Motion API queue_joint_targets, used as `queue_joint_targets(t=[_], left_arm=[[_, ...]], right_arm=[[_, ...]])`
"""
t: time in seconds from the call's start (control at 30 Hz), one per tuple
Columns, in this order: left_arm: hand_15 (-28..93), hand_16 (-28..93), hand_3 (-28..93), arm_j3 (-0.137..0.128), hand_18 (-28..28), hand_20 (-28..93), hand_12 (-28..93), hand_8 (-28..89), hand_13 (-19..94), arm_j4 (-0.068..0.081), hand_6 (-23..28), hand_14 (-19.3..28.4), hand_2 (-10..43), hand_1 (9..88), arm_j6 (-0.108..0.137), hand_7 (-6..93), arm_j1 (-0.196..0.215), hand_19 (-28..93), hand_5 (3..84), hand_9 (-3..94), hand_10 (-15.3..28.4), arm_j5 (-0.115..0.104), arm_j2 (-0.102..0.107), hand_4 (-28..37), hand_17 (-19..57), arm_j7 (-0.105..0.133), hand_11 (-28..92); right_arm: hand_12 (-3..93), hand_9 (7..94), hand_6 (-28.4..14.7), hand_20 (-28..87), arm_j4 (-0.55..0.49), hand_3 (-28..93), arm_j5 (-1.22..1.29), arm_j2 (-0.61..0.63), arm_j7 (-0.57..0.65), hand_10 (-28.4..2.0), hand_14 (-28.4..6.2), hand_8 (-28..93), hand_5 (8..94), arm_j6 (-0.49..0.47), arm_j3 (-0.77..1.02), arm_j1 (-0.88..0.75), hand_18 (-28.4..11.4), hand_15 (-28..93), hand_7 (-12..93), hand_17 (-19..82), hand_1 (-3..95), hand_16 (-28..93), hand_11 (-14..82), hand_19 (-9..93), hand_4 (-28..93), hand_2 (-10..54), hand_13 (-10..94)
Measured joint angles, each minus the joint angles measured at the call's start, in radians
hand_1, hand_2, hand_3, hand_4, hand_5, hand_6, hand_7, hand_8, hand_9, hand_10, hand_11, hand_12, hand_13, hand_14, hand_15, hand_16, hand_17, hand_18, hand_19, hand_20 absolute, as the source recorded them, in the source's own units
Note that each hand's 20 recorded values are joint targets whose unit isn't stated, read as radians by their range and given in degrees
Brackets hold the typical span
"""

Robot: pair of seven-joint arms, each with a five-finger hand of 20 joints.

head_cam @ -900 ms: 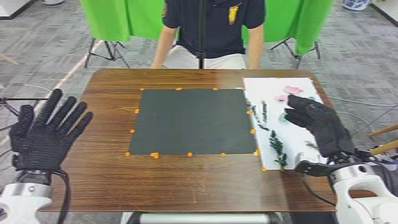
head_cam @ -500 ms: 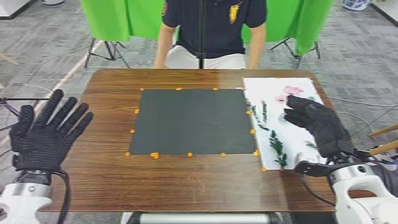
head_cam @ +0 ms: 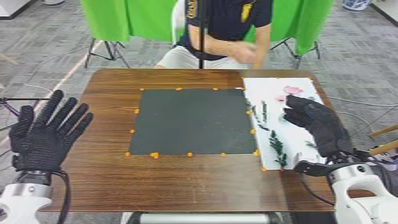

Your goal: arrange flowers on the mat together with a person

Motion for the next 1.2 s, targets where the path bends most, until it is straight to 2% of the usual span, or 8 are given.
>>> queue_joint_targets(t=[0.6,0.7,0.8,0.9,0.97,1.13,1.2], left_arm=[[21,-2,68,0.009,15.5,14,8,-8,27,-0.002,5.7,15.9,11.8,25.1,0.01,7.2,0.0,28,39.2,33.7,14.4,-0.016,-0.002,-28.3,-5.5,-0.002,13],[16,-3,69,0.013,13.0,13,8,-8,22,-0.001,6.0,12.7,10.9,25.0,0.01,6.2,0.0,24,39.1,33.1,14.2,-0.02,-0.002,-28.3,-6.5,-0.002,12],[10,-4,69,0.014,10.0,11,7,-9,16,-0.001,7.8,8.6,10.5,25.1,0.01,4.0,0.0,19,38.1,31.0,13.4,-0.028,-0.002,-28.3,-8.1,0.002,10],[8,-4,69,0.014,9.0,11,6,-9,13,-0.001,10.9,7.8,10.3,25.1,0.015,2.2,0.0,18,37.8,29.1,13.8,-0.029,-0.001,-28.3,-9.0,0.005,10],[7,-4,69,0.012,9.0,11,6,-9,13,-0.002,11.8,8.1,10.0,25.4,0.022,1.7,0.002,18,37.8,28.5,14.0,-0.027,-0.001,-28.3,-9.1,0.005,9],[10,-3,69,0.011,9.8,11,6,-8,13,-0.003,9.6,10.5,9.9,25.9,0.029,3.0,0.003,19,37.5,28.4,14.1,-0.024,-0.003,-28.3,-9.2,0.003,11],[11,-2,69,0.011,10.4,11,6,-8,14,-0.003,8.2,11.4,9.8,25.9,0.03,4.0,0.003,20,37.6,28.7,14.0,-0.024,-0.004,-28.3,-9.2,0.003,11]], right_arm=[[10.8,43.7,-1.0,11,-0.001,84,0.001,-0.003,0.001,-9.5,-11.1,-11,46.3,0.001,0.002,-0.007,-16.2,15,16,14,12.8,13,5.1,35,-25,17.1,36],[10.8,42.7,-1.0,11,-0.001,84,0.0,-0.003,0.001,-11.1,-10.2,-11,46.1,0.001,0.002,-0.007,-15.3,14,16,14,12.6,12,4.8,34,-24,17.0,35],[11.1,38.3,-1.8,10,-0.001,86,0.0,-0.003,0.0,-12.1,-8.7,-11,42.8,0.001,0.002,-0.007,-12.8,11,15,12,13.1,12,4.3,33,-24,10.5,28],[11.7,33.3,-1.5,10,-0.001,86,-0.006,-0.003,-0.011,-10.9,-7.9,-11,38.1,0.005,0.001,-0.007,-11.5,6,16,9,14.8,14,2.6,29,-23,0.1,22],[11.9,31.2,-0.8,10,0.003,86,-0.011,-0.003,-0.038,-10.4,-7.4,-11,35.6,0.006,0.001,-0.007,-11.2,4,17,8,15.6,15,1.8,28,-23,-4.3,20],[12.1,29.8,-0.7,10,0.015,85,0.0,-0.003,-0.113,-10.4,-7.3,-12,33.6,0.002,0.002,-0.007,-11.0,2,17,8,15.8,16,1.3,27,-23,-7.5,19],[12.4,29.5,-1.4,10,0.02,85,0.0,0.0,-0.111,-10.4,-8.4,-12,30.7,0.007,-0.006,0.0,-11.3,2,17,8,15.4,16,1.3,27,-24,-8.1,20]])
